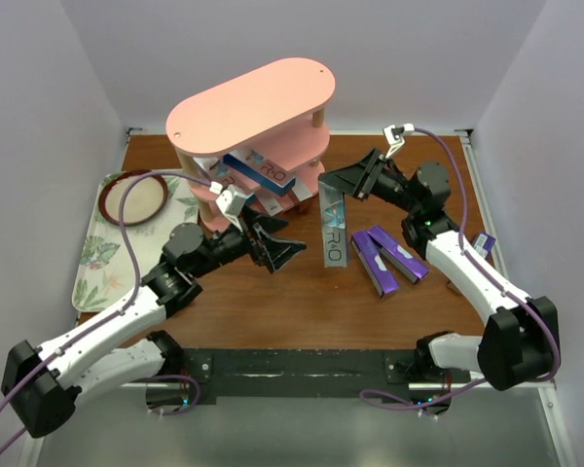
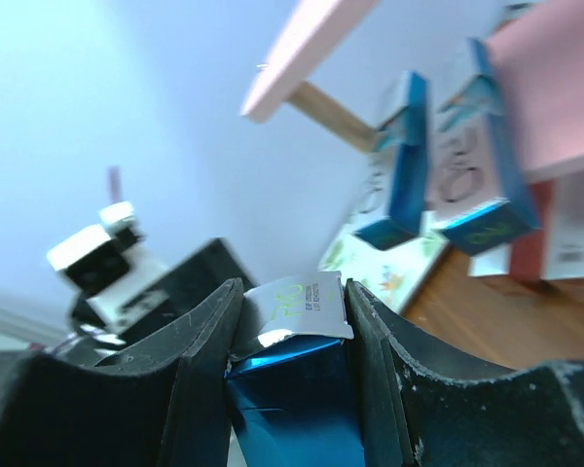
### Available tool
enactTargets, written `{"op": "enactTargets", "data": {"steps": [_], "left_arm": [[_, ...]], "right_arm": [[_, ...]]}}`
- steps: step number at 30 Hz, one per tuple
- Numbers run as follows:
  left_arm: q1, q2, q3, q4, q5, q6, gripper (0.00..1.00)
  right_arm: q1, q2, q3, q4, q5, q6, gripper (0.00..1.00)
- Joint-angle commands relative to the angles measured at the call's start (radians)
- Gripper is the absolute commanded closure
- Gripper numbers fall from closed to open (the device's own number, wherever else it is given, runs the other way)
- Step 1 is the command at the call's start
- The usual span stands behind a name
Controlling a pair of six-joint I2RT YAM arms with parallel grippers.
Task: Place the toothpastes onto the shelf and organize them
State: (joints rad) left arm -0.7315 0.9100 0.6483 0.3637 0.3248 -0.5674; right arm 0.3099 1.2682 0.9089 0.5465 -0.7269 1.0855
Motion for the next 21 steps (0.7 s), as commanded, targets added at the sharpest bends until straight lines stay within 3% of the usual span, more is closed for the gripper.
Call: {"op": "enactTargets", "data": {"steps": [1,17,21], "left_arm": [[-0.02,0.039,0.004,0.151,-0.113,-0.132,0.0],[-0.083,0.21,-0.01,0.405,-0.09,-0.284,0.0],[-0.094,0.242,-0.007,0.46,-0.06,-0.325,0.07]], "right_arm": [[0.04,-0.035,-0.016,0.196,-0.028,0.157,0.78],[0.136,-0.012,-0.033,0.332,0.0,0.255,0.77],[0.159,0.013,-0.036,0.348,0.006,0.26,0.76]]}}
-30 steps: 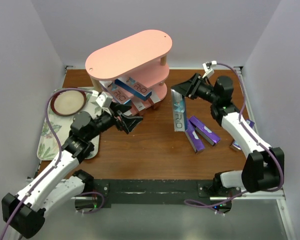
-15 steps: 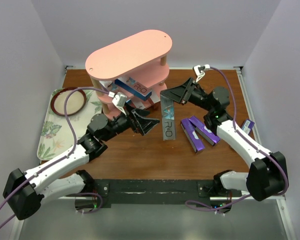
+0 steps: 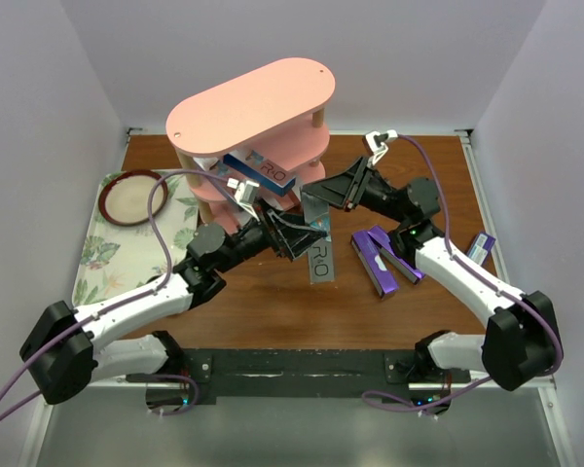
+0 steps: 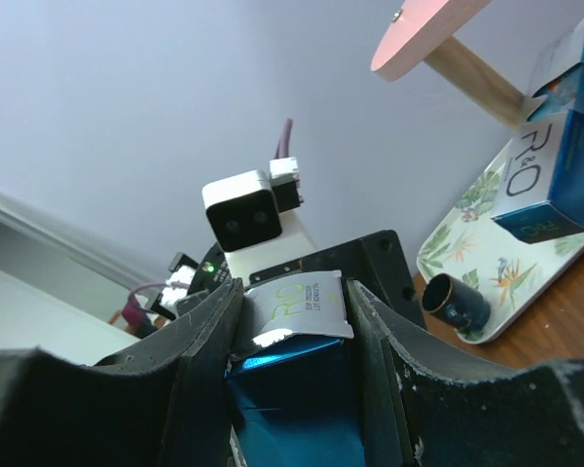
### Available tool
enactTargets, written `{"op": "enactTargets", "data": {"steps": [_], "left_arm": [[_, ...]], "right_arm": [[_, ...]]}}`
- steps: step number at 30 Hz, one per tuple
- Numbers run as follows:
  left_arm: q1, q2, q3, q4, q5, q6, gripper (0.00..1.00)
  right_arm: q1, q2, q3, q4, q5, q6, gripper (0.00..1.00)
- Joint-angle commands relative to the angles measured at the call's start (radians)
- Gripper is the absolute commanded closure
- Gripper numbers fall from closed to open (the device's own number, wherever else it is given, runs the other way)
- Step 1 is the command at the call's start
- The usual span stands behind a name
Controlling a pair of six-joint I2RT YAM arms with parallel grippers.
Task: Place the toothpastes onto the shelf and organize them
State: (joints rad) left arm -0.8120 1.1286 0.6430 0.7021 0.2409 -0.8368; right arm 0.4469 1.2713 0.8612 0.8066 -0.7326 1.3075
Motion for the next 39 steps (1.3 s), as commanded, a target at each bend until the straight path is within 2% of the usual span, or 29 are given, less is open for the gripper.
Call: {"op": "enactTargets", "data": {"steps": [1,11,12,17,20,21,22,25,26,28,29,31,32,35,39], "left_arm": [[-0.016,0.026,-0.002,0.126,0.028,-0.059,0.09],[-0.036,0.046,-0.009,0.175,0.058,-0.104,0.35],[-0.038,0.046,-0.011,0.18,0.061,-0.111,0.42],[-0.038,0.045,-0.025,0.2,0.06,-0.131,0.54],[-0.038,0.036,-0.04,0.209,0.048,-0.146,0.6],[-0.038,0.034,-0.046,0.212,0.037,-0.15,0.62],[-0.038,0.027,-0.049,0.212,0.032,-0.15,0.63],[-0.038,0.005,-0.063,0.208,0.009,-0.15,0.64],[-0.038,-0.001,-0.066,0.2,0.005,-0.148,0.64],[-0.039,-0.024,-0.077,0.186,-0.018,-0.14,0.64],[-0.038,-0.032,-0.08,0.174,-0.028,-0.136,0.64],[-0.038,-0.058,-0.094,0.163,-0.06,-0.13,0.63],[-0.038,-0.065,-0.1,0.155,-0.074,-0.13,0.62],[-0.038,-0.104,-0.115,0.129,-0.147,-0.139,0.62],[-0.038,-0.142,-0.114,0.064,-0.276,-0.142,0.61]], "right_arm": [[0.026,0.014,0.012,0.088,0.013,0.038,0.76],[0.053,0.053,0.035,0.075,0.01,0.03,0.73],[0.055,0.054,0.035,0.071,0.009,0.029,0.73],[0.056,0.057,0.042,0.037,0.006,0.006,0.69],[0.056,0.057,0.05,0.01,0.002,-0.011,0.58],[0.055,0.056,0.053,0.0,-0.001,-0.017,0.47],[0.056,0.056,0.062,-0.012,-0.004,-0.037,0.42],[0.058,0.048,0.102,-0.107,-0.02,-0.12,0.2],[0.056,0.045,0.12,-0.212,-0.027,-0.157,0.11],[0.058,0.025,0.188,-0.349,-0.008,-0.297,0.04],[0.056,0.017,0.212,-0.489,0.004,-0.347,0.02],[0.055,-0.007,0.289,-0.619,0.034,-0.486,0.01],[0.055,-0.018,0.317,-0.746,0.082,-0.535,0.01],[0.055,-0.072,0.4,-0.954,0.215,-0.709,0.01],[0.055,-0.16,0.392,-1.02,0.305,-0.821,0.01]]}}
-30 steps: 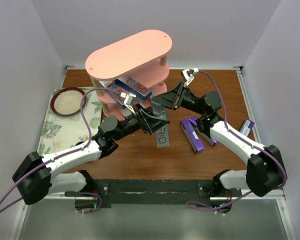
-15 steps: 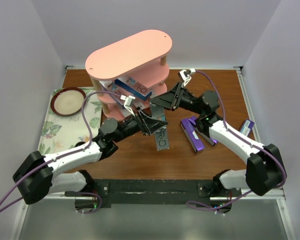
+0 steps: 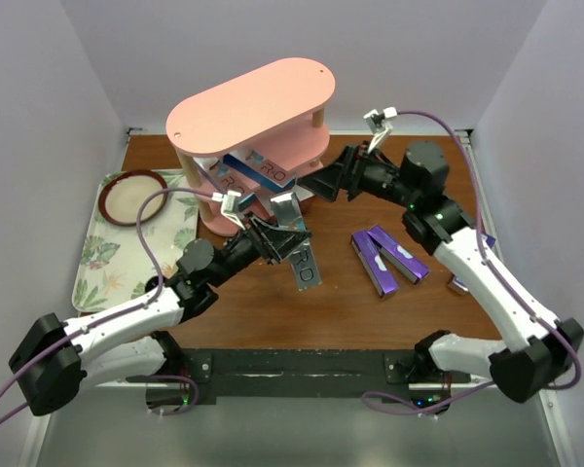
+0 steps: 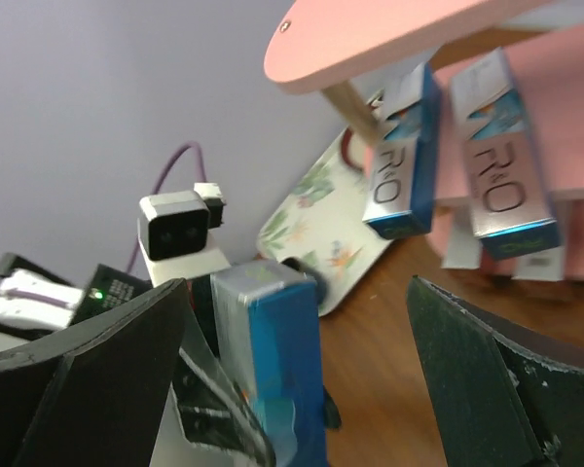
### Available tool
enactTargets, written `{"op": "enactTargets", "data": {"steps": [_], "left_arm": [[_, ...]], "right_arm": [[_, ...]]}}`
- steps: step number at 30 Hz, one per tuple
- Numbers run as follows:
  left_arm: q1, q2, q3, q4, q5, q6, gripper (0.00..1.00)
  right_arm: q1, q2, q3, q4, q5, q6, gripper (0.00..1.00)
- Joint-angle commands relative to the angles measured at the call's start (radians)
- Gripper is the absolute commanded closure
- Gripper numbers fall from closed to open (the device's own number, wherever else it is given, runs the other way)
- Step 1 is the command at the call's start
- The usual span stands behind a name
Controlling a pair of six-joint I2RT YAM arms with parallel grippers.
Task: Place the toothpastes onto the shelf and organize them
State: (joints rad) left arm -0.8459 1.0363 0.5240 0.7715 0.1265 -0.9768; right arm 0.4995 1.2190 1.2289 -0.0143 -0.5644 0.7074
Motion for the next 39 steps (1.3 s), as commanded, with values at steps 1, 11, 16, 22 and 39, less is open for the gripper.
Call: {"op": "enactTargets", "data": {"steps": [1,11,16,22,39], "left_arm": [[-0.004,-0.065,0.007,-0.021,-0.186,-0.01,0.61],[-0.004,-0.045,0.083,-0.1,-0.433,-0.18,0.58],[-0.004,0.021,0.125,-0.06,-0.459,-0.246,0.57],[-0.004,0.064,0.168,-0.04,-0.476,-0.283,0.57],[-0.004,0.059,0.189,-0.043,-0.507,-0.309,0.56]], "right_arm": [[0.002,-0.13,0.014,-0.19,0.132,-0.249,0.02],[0.008,-0.285,-0.15,-0.153,0.063,-0.376,0.02],[0.036,-0.289,-0.183,-0.119,0.018,-0.391,0.02],[0.122,-0.274,-0.189,-0.151,0.099,-0.474,0.02],[0.421,-0.153,-0.135,-0.24,0.561,-0.632,0.13]]}}
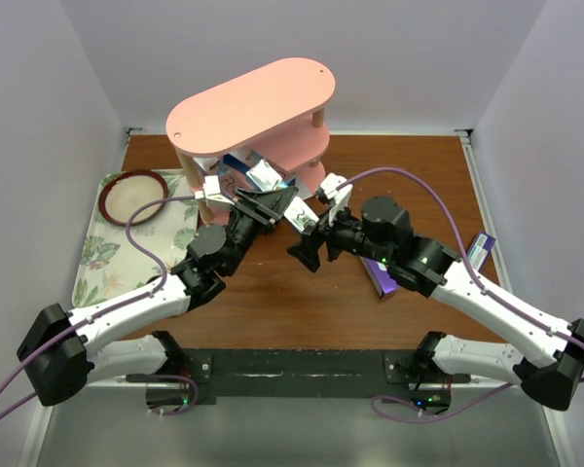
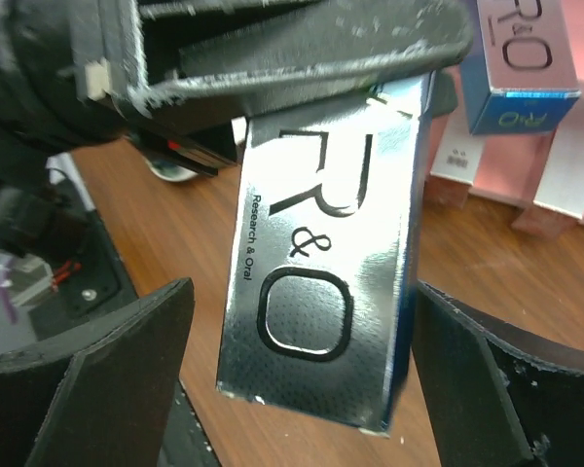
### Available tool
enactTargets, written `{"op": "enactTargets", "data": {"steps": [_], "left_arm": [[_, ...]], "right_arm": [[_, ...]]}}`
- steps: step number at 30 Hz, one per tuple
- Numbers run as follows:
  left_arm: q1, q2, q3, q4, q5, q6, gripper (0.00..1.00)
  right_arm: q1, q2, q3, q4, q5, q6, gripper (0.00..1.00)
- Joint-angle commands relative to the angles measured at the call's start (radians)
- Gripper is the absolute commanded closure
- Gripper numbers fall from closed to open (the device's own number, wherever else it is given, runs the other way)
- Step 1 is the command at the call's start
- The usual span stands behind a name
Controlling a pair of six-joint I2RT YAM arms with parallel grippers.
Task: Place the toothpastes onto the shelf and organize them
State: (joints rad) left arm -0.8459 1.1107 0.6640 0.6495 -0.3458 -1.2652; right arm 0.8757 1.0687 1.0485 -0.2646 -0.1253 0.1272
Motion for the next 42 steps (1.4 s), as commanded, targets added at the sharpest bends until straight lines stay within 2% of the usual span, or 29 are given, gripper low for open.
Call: {"op": "enactTargets", "data": {"steps": [1,5,9,14,17,20,24,34,37,40,42], "left_arm": [[-0.004,-0.015,0.049,0.078,-0.036,-0.019,0.56],[-0.004,-0.015,0.049,0.062,-0.042,-0.017,0.55],[-0.004,-0.014,0.051,0.053,-0.042,-0.014,0.55],[-0.004,-0.014,0.059,0.013,-0.032,-0.014,0.55],[-0.004,-0.017,0.057,-0.005,-0.032,-0.017,0.55],[-0.004,-0.018,0.059,-0.017,-0.028,-0.019,0.55],[-0.004,-0.022,0.065,-0.046,-0.028,-0.022,0.56],[-0.004,-0.015,0.077,-0.063,-0.033,-0.033,0.56],[-0.004,-0.017,0.077,-0.063,-0.033,-0.031,0.56],[-0.004,-0.023,0.075,-0.073,-0.036,-0.026,0.53],[-0.004,-0.032,0.069,-0.077,-0.038,-0.014,0.46]], "right_arm": [[0.052,-0.003,0.044,0.013,0.16,-0.055,0.15],[0.08,-0.007,0.042,0.018,0.223,-0.077,0.23],[0.101,-0.003,0.045,0.018,0.256,-0.095,0.37],[0.103,0.008,0.044,0.018,0.263,-0.101,0.43],[0.108,0.013,0.044,0.027,0.271,-0.107,0.43],[0.112,0.016,0.051,0.028,0.292,-0.123,0.34],[0.117,0.03,0.073,0.005,0.325,-0.169,0.31],[0.152,0.077,0.113,-0.031,0.391,-0.213,0.35],[0.17,0.089,0.117,-0.044,0.438,-0.219,0.41],[0.174,0.079,0.11,-0.044,0.447,-0.212,0.52],[0.172,0.07,0.107,-0.044,0.454,-0.202,0.6]]}}
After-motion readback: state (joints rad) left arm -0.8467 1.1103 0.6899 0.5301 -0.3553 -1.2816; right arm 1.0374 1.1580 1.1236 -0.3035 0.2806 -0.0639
